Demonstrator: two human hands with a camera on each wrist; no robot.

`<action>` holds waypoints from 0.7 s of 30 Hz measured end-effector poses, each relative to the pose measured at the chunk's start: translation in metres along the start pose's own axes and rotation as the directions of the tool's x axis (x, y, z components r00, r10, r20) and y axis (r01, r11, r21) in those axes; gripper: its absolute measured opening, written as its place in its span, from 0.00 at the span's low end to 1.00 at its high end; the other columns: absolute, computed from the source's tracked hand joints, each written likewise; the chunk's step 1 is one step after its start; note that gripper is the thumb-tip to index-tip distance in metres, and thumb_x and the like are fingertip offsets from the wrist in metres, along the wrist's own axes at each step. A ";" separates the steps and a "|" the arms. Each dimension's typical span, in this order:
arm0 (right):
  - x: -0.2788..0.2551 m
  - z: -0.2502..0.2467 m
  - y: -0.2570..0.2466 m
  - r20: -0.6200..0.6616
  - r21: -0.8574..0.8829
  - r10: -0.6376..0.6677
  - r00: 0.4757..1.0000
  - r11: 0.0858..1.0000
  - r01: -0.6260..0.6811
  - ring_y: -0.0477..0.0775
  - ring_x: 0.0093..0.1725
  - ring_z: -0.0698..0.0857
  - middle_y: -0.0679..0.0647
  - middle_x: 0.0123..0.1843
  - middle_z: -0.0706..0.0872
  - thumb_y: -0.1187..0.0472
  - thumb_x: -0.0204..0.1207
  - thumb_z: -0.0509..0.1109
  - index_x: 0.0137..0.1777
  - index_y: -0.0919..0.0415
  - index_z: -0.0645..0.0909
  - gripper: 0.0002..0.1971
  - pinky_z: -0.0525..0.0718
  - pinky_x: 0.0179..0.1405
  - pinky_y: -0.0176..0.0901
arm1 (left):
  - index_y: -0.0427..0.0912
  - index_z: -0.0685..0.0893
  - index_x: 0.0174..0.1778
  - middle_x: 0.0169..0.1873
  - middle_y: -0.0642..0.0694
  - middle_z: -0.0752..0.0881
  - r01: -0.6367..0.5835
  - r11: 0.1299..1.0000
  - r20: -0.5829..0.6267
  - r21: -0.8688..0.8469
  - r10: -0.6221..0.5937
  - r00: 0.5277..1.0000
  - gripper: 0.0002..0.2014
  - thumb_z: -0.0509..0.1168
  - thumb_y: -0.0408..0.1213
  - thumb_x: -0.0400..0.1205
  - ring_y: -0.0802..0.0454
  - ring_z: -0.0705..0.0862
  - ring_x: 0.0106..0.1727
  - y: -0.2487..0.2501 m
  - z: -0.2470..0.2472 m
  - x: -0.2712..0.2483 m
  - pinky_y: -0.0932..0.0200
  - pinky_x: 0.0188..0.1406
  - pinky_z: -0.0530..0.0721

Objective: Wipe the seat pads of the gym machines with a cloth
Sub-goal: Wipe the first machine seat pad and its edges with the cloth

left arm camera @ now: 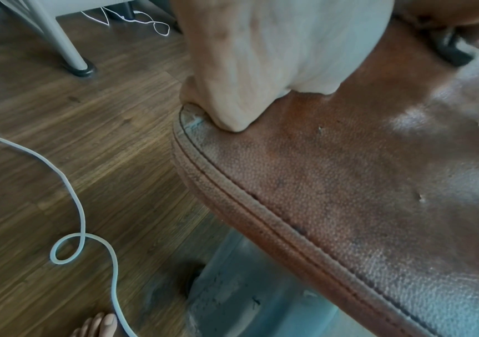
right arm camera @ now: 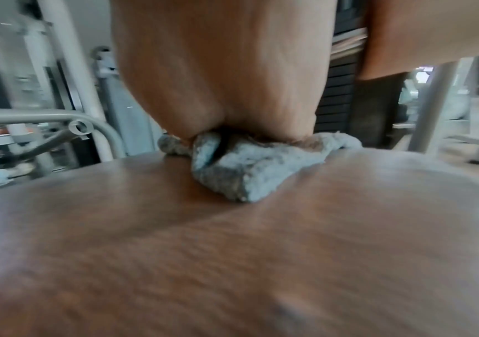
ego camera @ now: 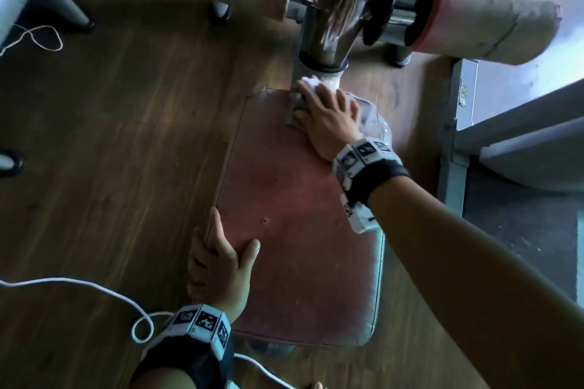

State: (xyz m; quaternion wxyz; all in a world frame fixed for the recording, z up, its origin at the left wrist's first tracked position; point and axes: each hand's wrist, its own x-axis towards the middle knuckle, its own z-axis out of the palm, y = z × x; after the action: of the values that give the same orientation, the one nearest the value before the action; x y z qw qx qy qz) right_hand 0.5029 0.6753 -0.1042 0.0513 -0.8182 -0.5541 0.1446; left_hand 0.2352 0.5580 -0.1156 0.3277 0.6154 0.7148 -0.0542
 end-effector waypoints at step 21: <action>-0.076 0.010 0.094 -0.054 0.619 0.373 0.926 0.741 -0.262 0.52 0.78 0.69 0.51 0.82 0.66 0.69 0.83 0.58 0.83 0.56 0.63 0.28 0.58 0.66 0.21 | 0.85 0.27 0.67 0.84 0.40 0.48 -0.177 0.946 -0.040 -0.273 0.173 0.984 0.43 0.52 0.77 0.66 0.33 0.52 0.83 -0.028 0.022 0.026 0.24 0.77 0.55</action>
State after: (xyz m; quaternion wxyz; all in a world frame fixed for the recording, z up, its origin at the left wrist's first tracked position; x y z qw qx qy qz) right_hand 0.5573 0.5685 -0.1232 0.3307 -0.8511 -0.3243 0.2471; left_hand 0.2179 0.5633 -0.1557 0.4079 0.6253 0.6605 0.0797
